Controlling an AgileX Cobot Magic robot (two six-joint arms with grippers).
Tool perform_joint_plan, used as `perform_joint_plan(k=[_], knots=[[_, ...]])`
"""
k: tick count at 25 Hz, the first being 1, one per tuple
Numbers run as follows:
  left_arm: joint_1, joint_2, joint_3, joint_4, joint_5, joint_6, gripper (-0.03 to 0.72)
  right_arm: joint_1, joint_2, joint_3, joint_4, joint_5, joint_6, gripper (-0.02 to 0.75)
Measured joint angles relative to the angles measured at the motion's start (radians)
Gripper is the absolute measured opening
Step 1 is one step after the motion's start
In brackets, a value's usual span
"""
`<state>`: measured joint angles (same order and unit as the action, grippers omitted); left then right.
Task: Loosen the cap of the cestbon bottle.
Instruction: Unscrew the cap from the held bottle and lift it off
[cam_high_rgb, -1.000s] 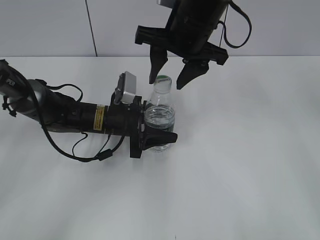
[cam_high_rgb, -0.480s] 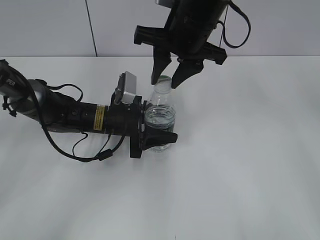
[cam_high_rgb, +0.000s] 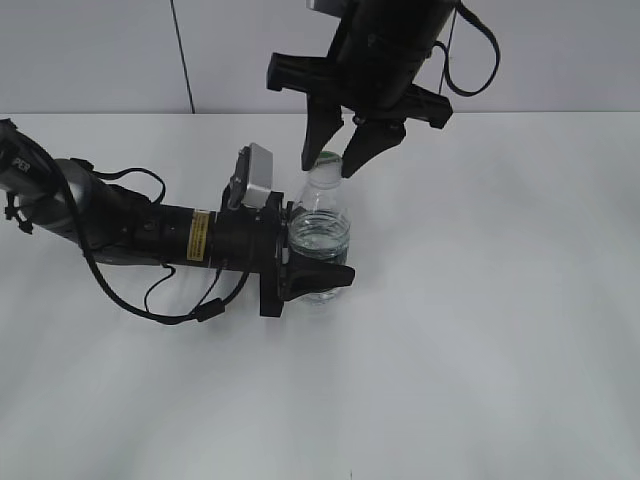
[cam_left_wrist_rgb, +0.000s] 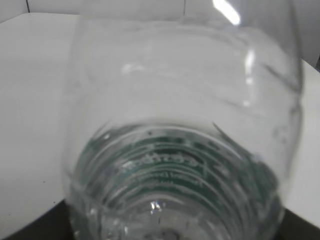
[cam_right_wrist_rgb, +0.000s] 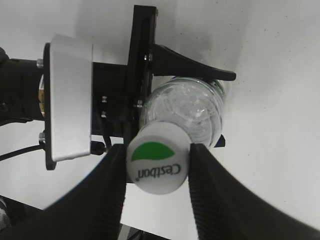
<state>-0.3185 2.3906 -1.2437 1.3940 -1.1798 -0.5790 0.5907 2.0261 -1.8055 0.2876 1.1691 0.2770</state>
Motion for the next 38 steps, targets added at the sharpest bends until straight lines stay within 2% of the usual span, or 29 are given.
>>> perform_joint_plan(k=[10,38], knots=[[0.000,0.000,0.000,0.002,0.000,0.006,0.412,0.000,0.001,-0.002,0.002,0.013,-0.110,0.292],[0.000,0.000,0.000,0.006,-0.001,0.013,0.412,0.000,0.002,-0.005,-0.003,0.013,-0.953,0.291]])
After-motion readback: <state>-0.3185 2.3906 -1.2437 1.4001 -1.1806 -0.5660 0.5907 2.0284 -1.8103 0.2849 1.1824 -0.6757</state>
